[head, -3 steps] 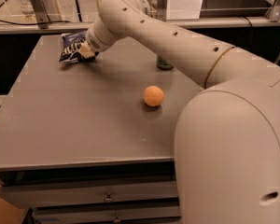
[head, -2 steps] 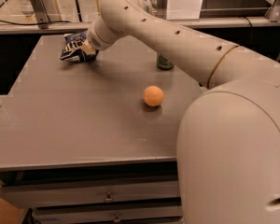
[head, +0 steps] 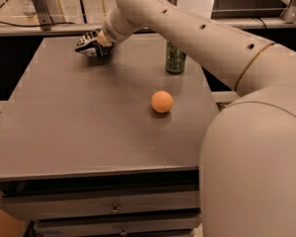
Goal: Move blue chip bag near green can
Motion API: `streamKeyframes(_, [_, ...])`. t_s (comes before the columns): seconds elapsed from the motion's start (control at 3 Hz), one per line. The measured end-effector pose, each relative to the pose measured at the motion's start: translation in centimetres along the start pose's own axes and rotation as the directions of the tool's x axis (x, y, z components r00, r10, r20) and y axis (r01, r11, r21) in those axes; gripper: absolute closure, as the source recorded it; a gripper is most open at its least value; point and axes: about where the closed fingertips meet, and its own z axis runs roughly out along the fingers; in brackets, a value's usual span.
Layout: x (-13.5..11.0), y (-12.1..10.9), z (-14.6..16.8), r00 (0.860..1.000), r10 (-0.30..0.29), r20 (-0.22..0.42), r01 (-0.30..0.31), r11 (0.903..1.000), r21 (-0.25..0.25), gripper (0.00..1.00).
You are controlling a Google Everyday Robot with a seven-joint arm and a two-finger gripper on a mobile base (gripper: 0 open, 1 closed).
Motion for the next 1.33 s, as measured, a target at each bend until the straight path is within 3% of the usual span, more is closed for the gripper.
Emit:
streamKeyframes(0.67, [2.1, -3.0, -2.7, 0.998, 0.034, -0.051, -0.030, 0.9963, 0.080, 1.00])
streamKeyframes(1.33, [6.2, -4.7, -5.0, 0.989, 0.094, -0.116, -0.076, 0.9864, 0.145, 1.00])
